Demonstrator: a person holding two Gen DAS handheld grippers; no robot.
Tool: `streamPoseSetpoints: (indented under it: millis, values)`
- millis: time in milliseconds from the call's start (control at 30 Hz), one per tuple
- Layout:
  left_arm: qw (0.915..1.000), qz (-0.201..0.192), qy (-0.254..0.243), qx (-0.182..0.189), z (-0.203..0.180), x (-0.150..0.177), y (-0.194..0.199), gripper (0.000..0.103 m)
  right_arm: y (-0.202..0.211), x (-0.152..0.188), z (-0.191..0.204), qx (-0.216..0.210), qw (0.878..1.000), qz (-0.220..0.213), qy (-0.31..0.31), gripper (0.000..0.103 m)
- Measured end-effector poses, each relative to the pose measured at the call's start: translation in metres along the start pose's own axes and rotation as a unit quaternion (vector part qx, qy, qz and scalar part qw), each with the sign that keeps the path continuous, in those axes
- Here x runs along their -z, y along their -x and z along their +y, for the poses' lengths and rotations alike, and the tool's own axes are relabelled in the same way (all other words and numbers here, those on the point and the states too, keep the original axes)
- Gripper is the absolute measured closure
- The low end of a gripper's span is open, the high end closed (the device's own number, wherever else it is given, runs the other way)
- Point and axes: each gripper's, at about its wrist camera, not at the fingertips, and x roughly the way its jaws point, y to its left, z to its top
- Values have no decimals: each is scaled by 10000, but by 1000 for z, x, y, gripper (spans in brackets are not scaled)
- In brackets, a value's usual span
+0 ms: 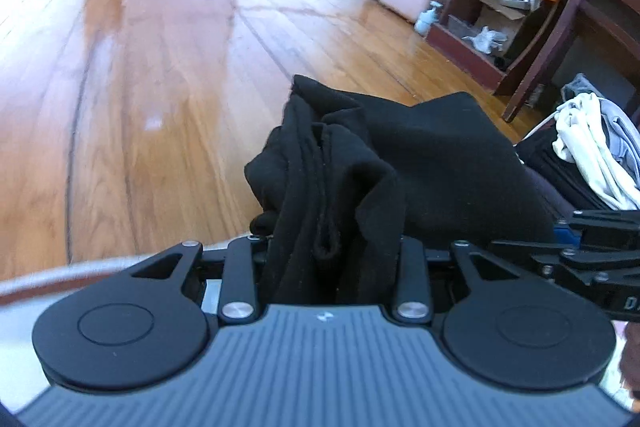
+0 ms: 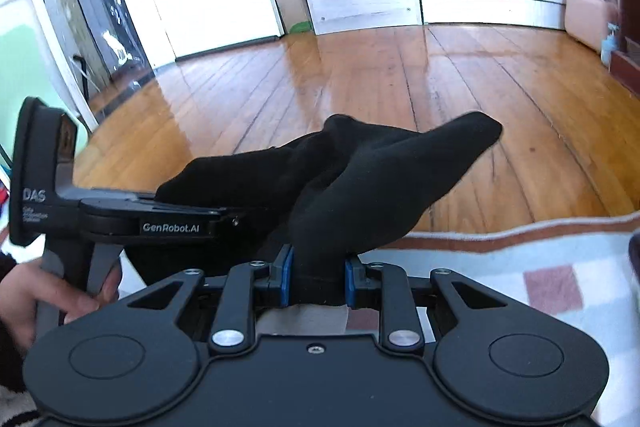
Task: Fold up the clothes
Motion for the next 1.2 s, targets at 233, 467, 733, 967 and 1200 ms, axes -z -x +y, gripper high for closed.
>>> streamPoseSetpoints:
  millis: [233,467,733,967,1200]
  values:
    - [9972,-84,-38,-742,-22,-3,23,71,20,18,12,-173,9994,-247,-147,75]
    - [9927,-215,-123,-1183,-41,1,42,71,33,33,28,-152,9984,-427,-341,75]
    - [9909,-435,-291,-1238,-59,15,58,71,45,36,38,-49,9987,-412,-287,74]
    - [9917,-441,-83,-1206,-67,29,68,71,53,39,53,173,9991,-325,202,74]
    - [9932,-523,98,-1036,-83,21,98,71,83,39,62,268,9975,-548,368,74]
